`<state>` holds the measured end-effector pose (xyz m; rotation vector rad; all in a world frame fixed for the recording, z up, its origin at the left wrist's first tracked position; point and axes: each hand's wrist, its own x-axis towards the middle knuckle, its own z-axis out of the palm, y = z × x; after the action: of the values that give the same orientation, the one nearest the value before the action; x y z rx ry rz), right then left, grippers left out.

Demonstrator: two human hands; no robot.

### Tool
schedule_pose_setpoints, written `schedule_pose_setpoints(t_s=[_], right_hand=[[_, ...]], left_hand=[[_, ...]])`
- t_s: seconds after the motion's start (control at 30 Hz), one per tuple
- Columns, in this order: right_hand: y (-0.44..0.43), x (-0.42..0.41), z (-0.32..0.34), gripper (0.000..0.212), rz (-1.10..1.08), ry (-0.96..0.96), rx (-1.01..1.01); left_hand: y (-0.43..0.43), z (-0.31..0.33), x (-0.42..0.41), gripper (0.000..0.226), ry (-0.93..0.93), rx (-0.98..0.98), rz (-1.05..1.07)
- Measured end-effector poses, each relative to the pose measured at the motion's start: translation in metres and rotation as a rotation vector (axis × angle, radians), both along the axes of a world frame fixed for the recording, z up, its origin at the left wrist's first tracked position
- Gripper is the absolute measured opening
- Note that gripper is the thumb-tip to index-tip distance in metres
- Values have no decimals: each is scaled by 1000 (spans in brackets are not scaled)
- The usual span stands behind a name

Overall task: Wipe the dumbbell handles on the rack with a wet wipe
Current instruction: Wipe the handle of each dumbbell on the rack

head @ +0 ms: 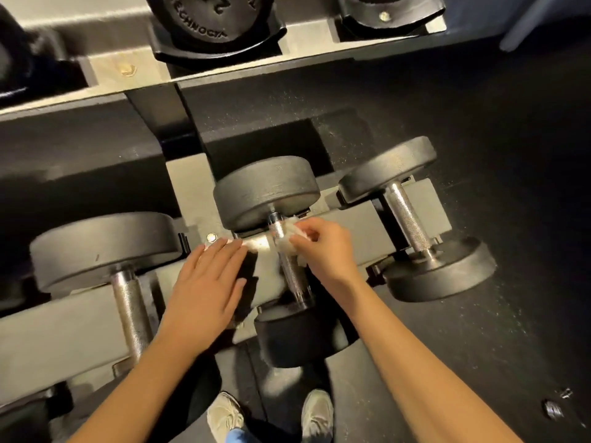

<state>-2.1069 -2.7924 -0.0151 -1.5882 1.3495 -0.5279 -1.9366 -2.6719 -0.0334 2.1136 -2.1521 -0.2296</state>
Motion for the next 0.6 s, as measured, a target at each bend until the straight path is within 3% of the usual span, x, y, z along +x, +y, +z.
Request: schedule_pose_setpoints(t_s=[0.13, 0.3, 0.5, 0.6], right_hand=[[1, 20, -5, 8, -6, 41, -90], [7, 5, -4, 12, 81, 294, -9], [1, 30, -1, 18, -12, 212, -134], [11, 21, -2, 20, 85, 289, -138]], left_hand=[[25, -1, 18, 54, -9, 23, 98], [39, 6, 22, 57, 26, 6, 206], [54, 12, 21, 58, 11, 16, 250], [68, 15, 16, 57, 0, 52, 207]])
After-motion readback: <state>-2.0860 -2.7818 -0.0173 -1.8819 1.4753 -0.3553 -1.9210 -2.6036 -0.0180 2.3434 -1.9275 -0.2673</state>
